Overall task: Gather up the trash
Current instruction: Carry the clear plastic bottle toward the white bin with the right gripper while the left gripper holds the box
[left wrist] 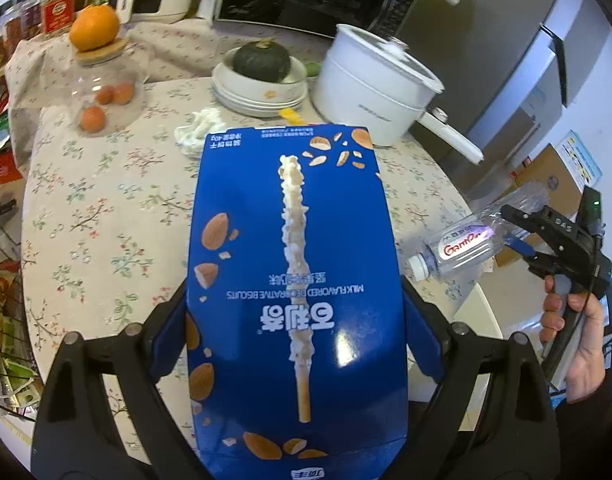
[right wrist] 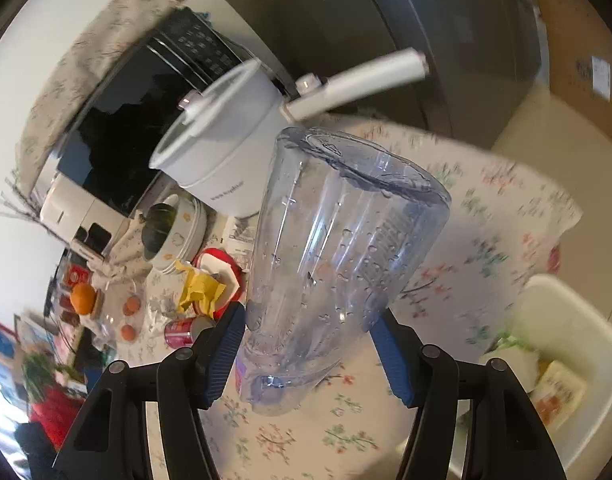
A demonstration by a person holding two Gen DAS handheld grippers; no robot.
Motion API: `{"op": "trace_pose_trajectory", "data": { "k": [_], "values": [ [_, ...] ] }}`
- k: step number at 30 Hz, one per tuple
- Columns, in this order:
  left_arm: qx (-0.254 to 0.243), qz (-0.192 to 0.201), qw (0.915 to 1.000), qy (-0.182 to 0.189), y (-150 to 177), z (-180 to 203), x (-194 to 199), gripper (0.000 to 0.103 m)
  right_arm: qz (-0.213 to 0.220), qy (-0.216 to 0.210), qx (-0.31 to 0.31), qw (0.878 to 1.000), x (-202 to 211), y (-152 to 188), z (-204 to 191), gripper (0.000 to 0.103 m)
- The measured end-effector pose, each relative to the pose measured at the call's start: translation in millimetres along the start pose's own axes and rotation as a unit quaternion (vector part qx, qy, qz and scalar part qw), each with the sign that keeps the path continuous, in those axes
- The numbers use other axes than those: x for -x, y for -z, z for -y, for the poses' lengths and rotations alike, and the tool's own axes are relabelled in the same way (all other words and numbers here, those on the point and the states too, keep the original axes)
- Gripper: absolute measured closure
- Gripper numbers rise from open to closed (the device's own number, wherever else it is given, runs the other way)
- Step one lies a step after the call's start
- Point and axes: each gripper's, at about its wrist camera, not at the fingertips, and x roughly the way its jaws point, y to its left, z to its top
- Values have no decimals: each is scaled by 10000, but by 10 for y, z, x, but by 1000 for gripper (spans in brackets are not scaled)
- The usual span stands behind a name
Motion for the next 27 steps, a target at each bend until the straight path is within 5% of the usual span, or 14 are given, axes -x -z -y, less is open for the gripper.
{"op": "trace_pose_trajectory", "data": {
  "k": [9,18,27],
  "values": [
    [-272,-30,9994,216,117,332,-40,11,393,55,215,9990,600,133,240,38],
    [-826,-88,9952,525,277,852,-134,11,827,770,685,9912,1122,235,643,38],
    [-1506,-290,9853,757,504,1448,-333,11,543,1553,567,9847,1140,343,1335,38]
  ]
}}
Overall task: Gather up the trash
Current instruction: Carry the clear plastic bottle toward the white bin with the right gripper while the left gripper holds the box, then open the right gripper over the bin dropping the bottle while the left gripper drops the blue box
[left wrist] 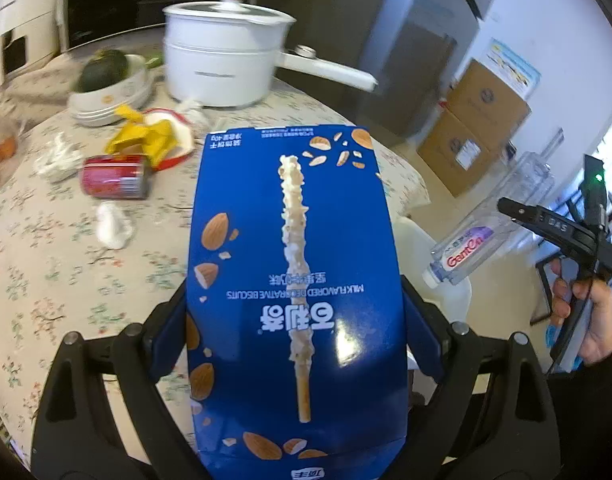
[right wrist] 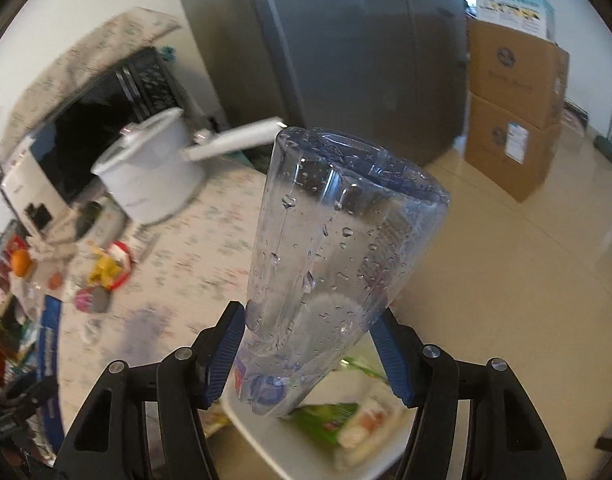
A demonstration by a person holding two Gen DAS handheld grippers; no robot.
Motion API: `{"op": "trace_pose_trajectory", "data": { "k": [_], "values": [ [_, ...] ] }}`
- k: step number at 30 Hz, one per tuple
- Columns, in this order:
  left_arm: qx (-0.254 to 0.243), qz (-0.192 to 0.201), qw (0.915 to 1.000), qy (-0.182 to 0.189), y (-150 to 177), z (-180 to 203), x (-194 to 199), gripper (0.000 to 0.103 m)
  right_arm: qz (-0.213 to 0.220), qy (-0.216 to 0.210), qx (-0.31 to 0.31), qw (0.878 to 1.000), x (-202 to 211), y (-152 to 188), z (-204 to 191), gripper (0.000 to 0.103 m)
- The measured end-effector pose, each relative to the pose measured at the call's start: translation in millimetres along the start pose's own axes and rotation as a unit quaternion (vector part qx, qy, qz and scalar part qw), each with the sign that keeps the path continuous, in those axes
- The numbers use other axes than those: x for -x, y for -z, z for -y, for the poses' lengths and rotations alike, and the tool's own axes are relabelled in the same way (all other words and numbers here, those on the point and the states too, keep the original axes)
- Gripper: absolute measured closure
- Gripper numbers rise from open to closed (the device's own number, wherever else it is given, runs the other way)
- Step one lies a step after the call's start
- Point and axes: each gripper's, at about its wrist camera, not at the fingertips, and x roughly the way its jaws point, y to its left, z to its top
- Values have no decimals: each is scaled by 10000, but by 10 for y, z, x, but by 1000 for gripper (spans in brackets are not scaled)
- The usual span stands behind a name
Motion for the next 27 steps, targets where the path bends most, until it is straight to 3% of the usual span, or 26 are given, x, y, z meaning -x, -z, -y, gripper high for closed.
{"op": "trace_pose_trajectory", "data": {
  "k": [11,17,19,27],
  "values": [
    [-575,-301,9976,239,33,527,-328,11,-668,381,-17,9970,-354,272,383,37],
    [-805,-300,9955,391,56,769,-466,11,-1105,81,-363,9932,-460,359,587,32],
    [-847,-306,9949,459,63,843,-525,11,-1099,102,-430,9930,-425,370,643,25],
    [-1075,-604,9889,823,99,1246,-891,10,-907,88,-633,9938,-210,374,885,23]
  ]
}}
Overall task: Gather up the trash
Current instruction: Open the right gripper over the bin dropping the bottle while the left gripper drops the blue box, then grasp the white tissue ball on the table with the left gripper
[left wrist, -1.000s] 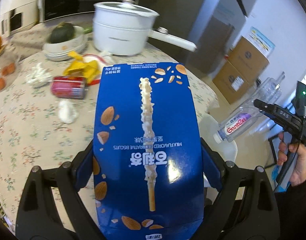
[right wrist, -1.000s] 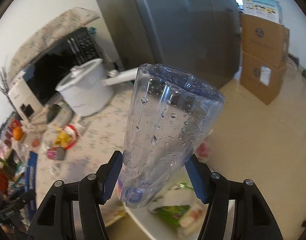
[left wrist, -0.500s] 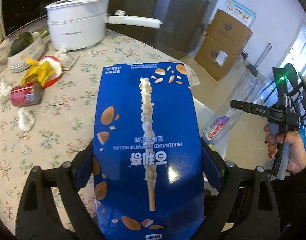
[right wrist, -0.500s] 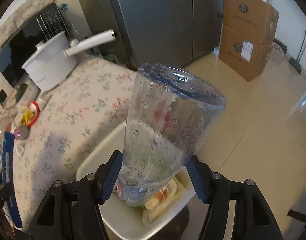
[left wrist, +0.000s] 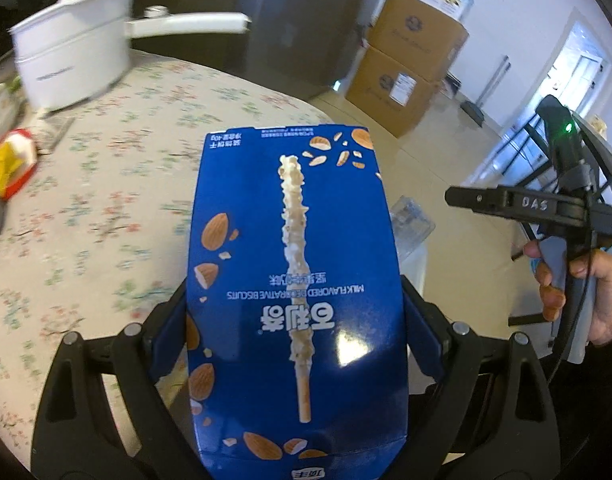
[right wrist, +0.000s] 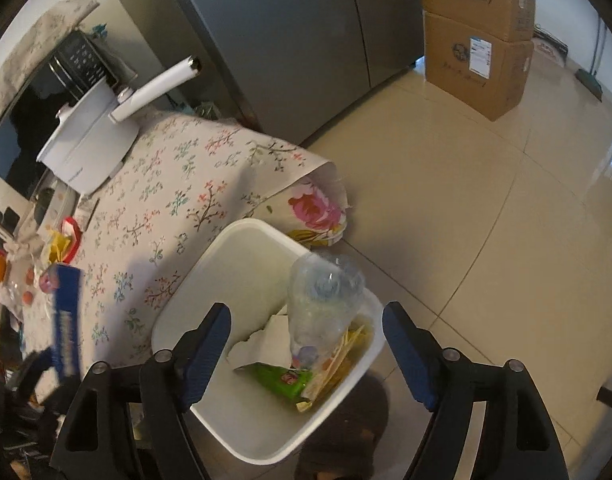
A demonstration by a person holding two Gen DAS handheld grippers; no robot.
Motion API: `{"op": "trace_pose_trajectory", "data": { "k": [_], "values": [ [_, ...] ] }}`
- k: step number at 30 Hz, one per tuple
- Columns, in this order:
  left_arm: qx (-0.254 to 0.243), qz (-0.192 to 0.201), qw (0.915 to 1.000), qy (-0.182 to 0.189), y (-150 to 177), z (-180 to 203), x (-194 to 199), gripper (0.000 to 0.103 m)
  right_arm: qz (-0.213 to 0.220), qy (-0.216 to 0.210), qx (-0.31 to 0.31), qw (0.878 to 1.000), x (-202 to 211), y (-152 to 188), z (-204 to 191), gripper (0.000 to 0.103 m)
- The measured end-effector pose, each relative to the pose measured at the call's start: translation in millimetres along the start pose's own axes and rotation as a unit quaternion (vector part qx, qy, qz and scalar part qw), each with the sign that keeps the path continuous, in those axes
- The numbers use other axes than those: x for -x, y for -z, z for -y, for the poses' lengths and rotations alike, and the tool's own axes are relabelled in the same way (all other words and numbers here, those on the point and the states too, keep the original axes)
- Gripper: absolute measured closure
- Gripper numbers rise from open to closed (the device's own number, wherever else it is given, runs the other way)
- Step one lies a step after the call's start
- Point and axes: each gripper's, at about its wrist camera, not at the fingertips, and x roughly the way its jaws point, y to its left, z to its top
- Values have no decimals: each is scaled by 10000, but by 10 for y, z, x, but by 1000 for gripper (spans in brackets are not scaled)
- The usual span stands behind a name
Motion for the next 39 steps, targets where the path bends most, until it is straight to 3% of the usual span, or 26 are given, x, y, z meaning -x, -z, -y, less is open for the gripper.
{"op": "trace_pose_trajectory", "data": {
  "k": [9,16,29,39],
  "values": [
    [-115,-428,9990,90,-85,178,-489,9,-30,209,192,9996,37,56,191,23],
    [-146,-492,9987,11,-66,231,-629,7,-97,263,270,9992,11,74,262,23],
    [2,-183,9996,-225,-79,39,-349,4,-38,256,294,9992,29,27,178,23],
    [355,129,9965,-744,-49,-493,150,3,67,234,647,9976,4,-60,-332,20]
  ]
}}
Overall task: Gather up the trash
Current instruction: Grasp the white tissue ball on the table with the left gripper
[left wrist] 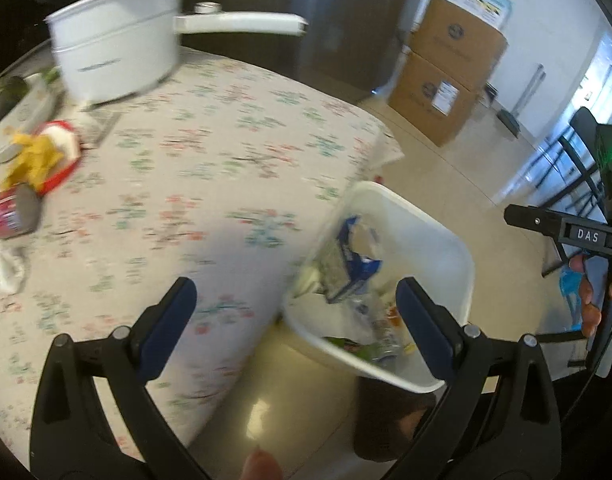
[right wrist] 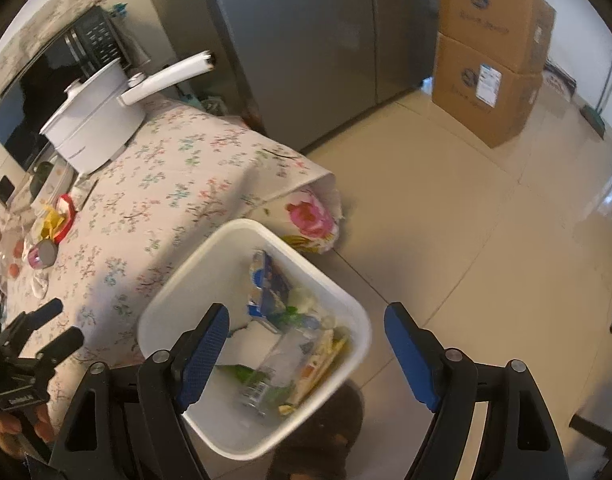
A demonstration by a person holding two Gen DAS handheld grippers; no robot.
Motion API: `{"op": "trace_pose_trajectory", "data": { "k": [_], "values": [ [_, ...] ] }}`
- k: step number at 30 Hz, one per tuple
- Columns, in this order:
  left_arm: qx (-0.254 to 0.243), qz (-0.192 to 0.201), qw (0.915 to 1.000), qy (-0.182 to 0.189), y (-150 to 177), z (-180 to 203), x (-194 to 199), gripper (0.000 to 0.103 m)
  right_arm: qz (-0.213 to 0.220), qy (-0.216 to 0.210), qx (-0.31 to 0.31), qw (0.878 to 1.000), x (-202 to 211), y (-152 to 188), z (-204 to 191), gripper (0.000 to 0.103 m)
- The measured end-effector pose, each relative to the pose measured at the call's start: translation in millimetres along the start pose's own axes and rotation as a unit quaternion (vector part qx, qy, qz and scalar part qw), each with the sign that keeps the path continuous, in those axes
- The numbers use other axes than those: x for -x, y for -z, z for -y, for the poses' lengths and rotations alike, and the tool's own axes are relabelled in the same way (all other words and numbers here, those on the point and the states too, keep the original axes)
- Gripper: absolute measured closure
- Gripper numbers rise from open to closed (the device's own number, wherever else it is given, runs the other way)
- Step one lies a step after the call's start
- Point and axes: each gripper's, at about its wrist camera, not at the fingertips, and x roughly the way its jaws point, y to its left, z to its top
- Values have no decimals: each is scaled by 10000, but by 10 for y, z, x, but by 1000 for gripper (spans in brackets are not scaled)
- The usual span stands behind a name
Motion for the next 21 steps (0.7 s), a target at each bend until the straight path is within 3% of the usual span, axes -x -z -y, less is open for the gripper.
{"op": "trace_pose_trajectory", "data": {
  "k": [13,21],
  "values": [
    [773,246,9932,-830,44,-1096,488,3,62,-395,643,9971,-115,-188,-1045,19],
    [1328,210,9803,-1446,82,-1891,494,3,-4,-537,912,9944,-245,-240,-1568,19]
  ]
}}
